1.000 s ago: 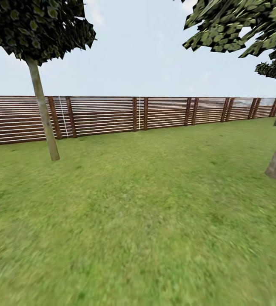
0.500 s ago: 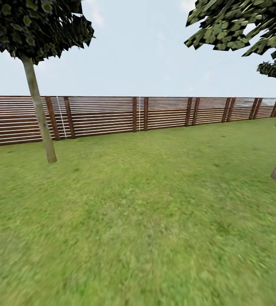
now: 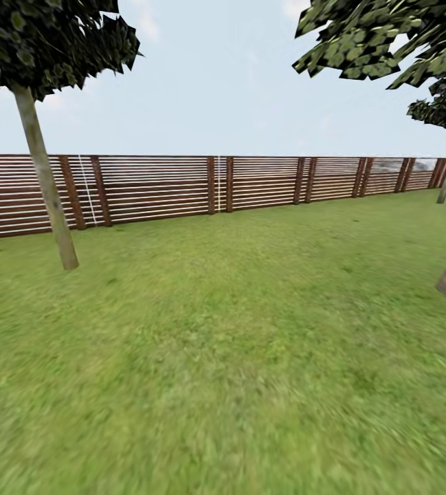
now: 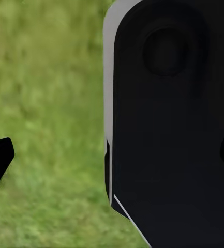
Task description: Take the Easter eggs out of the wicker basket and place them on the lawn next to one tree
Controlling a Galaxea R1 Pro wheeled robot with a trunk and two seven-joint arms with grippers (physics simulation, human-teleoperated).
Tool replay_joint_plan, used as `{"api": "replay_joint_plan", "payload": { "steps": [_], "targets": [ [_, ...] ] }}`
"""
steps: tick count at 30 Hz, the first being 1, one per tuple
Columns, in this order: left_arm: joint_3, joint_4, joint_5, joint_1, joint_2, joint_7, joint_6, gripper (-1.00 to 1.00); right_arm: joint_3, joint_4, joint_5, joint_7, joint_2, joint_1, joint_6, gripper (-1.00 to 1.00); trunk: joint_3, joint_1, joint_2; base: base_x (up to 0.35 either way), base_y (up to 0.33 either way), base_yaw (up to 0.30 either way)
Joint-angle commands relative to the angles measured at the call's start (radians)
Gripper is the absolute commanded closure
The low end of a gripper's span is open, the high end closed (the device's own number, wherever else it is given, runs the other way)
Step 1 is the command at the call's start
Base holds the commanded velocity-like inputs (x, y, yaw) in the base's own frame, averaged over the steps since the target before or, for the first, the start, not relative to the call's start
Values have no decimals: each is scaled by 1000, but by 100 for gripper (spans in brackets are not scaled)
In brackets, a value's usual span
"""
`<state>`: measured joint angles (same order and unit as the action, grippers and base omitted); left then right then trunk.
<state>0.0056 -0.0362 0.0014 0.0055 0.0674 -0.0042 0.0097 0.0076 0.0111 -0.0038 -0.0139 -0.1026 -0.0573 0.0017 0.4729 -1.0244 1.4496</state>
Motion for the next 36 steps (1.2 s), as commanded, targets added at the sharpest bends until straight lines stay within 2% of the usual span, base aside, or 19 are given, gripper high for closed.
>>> {"api": "replay_joint_plan", "payload": {
  "steps": [1, 36],
  "targets": [
    [1, -2, 0, 1, 0, 0, 1, -100, 1, 1, 0, -1, 0, -1, 0, -100, 1, -1, 0, 335, 0, -251],
    [1, -2, 0, 1, 0, 0, 1, -100, -3, 1, -2, -1, 0, -1, 1, -100, 3, -1, 0, 335, 0, -15]
  ]
}}
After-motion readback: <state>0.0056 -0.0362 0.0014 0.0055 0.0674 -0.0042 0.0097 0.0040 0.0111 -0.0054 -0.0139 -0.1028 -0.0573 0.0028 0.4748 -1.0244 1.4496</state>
